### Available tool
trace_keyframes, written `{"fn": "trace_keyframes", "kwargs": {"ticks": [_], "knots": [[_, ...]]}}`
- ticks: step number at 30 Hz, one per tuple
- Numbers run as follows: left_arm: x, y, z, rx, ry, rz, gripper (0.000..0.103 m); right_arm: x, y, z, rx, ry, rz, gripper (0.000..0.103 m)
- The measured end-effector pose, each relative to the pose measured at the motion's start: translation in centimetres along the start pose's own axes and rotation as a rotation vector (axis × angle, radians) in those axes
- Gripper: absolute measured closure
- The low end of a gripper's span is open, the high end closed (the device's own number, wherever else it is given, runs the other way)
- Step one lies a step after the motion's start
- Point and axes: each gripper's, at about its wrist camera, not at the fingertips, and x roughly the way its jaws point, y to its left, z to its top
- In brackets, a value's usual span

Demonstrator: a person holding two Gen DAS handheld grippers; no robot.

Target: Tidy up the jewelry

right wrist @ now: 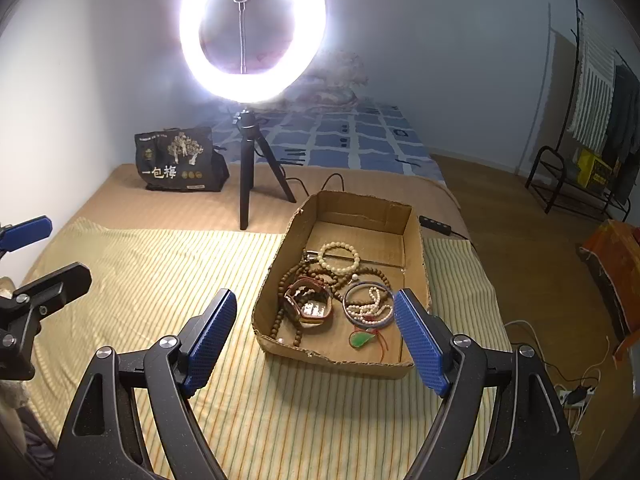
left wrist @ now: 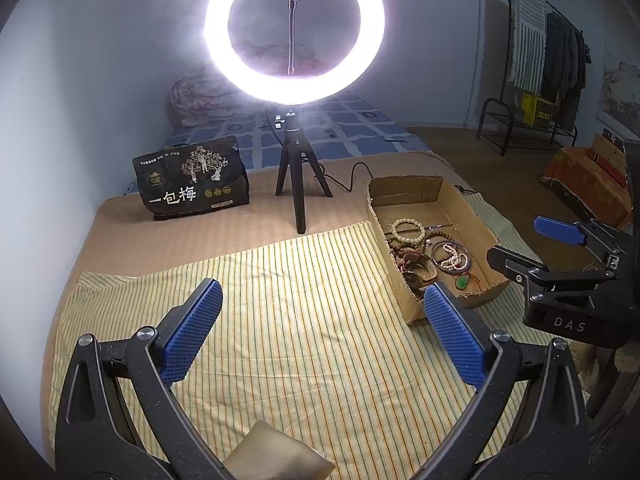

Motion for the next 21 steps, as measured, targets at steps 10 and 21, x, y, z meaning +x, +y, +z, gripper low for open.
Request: {"fn": "trace_keyframes", "kwargs": {"ticks": [10, 21], "knots": [[-0.01, -0.04, 0.0, 0.0, -0.002, 0.001, 0.0, 0.08, 0.0, -0.23, -0.001, 0.007, -0.007, 0.022], [0.0, -0.02, 0.04, 0.001, 0.0, 0.0, 0.0, 0.1, 0.12, -0.43, -0.004, 0.01, -0.008, 0.022]]}}
